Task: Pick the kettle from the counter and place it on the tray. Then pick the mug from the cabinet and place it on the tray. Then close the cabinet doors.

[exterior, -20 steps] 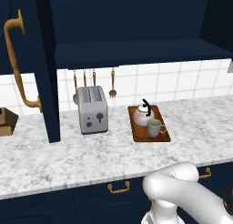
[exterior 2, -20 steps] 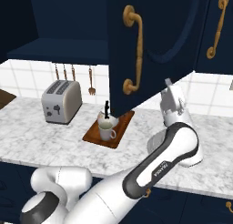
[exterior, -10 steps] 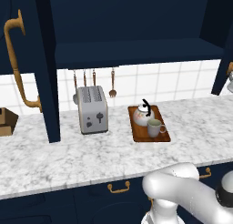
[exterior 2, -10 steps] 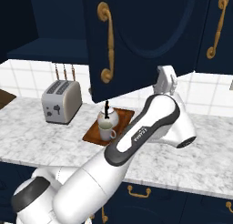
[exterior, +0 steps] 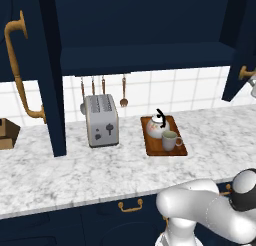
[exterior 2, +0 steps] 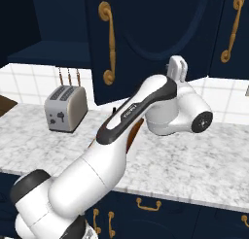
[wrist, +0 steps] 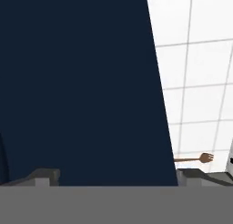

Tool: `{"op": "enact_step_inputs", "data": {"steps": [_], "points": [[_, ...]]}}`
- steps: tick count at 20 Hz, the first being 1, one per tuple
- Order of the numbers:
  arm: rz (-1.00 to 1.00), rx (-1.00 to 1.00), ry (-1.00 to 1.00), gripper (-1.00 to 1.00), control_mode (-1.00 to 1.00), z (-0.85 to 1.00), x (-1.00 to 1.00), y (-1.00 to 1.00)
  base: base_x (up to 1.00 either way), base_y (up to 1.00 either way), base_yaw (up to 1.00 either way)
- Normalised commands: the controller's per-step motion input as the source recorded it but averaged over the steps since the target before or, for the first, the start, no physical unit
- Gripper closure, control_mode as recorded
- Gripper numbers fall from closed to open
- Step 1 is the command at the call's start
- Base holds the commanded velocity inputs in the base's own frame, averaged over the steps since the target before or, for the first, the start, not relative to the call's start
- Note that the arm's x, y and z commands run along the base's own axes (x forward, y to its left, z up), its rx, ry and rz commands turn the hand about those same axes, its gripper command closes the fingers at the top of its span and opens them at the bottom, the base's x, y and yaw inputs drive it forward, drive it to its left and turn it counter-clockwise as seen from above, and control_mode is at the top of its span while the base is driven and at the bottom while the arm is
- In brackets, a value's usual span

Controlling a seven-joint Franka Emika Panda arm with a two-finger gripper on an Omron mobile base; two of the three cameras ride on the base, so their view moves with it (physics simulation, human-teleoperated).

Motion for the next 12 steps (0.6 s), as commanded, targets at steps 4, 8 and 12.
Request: {"op": "enact_step_inputs", "data": {"steps": [4,8,12], "points": [[0.08,0.0,0.03,-1.0,-1.0,0.05,0.29,-0.21,0.0,0.0,0.0],[0.04,0.02,0.09,-1.0,-1.0,0.17,0.45,0.0,0.0,0.0,0.0],[0.0,-0.09,0.54,-1.0,-1.0,0.54,0.39,0.02,0.0,0.0,0.0]]}}
